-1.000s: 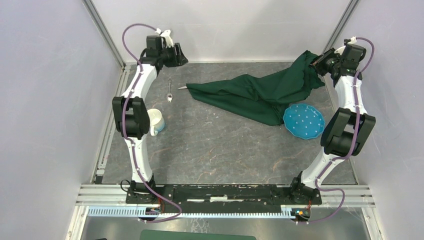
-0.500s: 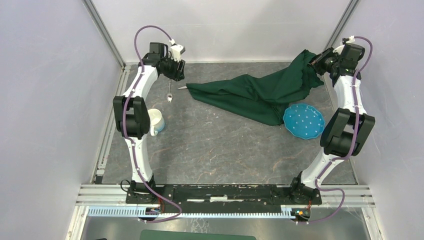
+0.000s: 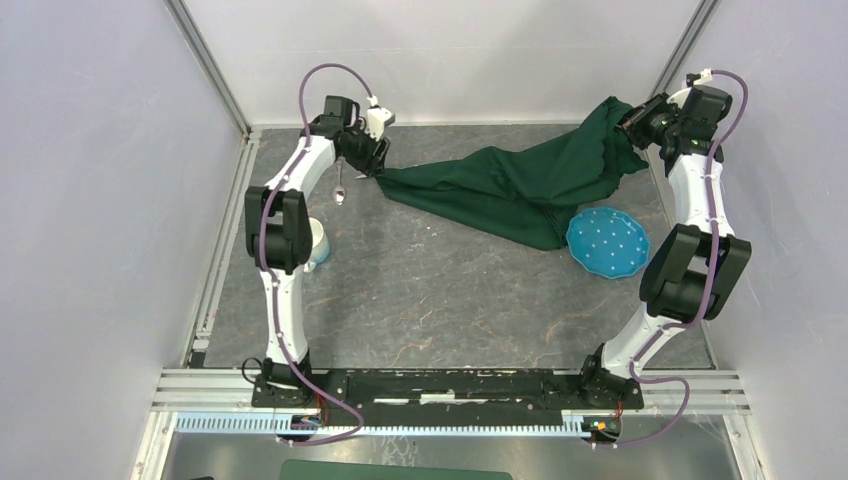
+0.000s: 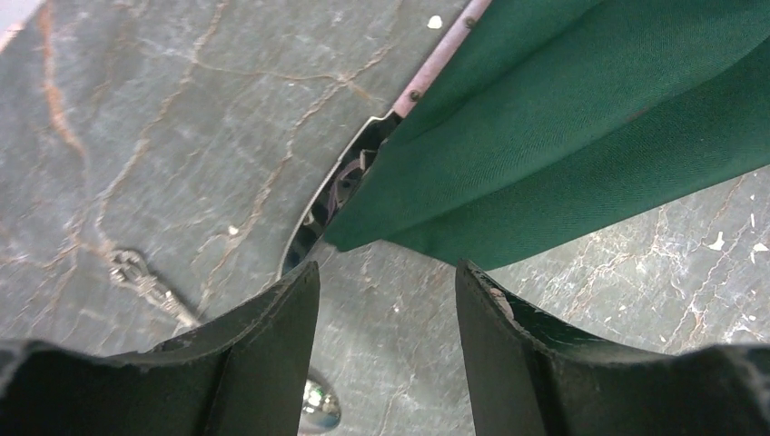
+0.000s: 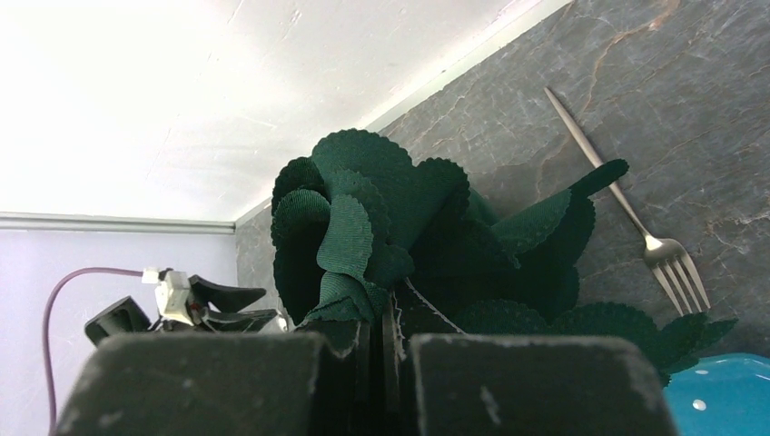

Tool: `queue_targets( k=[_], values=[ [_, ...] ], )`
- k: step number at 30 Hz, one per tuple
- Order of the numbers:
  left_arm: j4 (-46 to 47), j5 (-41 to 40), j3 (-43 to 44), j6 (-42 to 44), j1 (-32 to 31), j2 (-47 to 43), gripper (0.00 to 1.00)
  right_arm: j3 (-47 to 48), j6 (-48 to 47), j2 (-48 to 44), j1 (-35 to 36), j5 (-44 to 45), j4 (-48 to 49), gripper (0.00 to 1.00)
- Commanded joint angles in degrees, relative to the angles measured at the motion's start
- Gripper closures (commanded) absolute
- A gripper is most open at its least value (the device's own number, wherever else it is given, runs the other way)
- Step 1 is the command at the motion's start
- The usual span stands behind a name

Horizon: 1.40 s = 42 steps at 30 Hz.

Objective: Set the dinner table for one person
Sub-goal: Flatten out the napkin at the center of the board.

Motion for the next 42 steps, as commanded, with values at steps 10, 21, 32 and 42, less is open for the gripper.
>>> queue_targets(
  k=[10,21,32,42],
  values=[
    [0.13,-2.67,4.42,5.19,-1.84,4.7,0.36,0.66,1.13,-4.85,0.04,-0.24,5.17,1.0],
    [1.81,-3.62,7.1,5.84,-1.88,8.15,0.37,0.14,2.88,-4.71,0.12,-1.12,6.53,1.0],
    [2.14,-3.71,7.69,5.81,-1.91,10.13,0.4,-0.21,3.61,-4.35,0.2,-1.15,7.33,1.0],
    [2.11,-4.1,6.86,5.4,-1.87,10.21,0.98,-1.13,3.59,-4.61,0.38,-1.14,7.44,1.0]
  ],
)
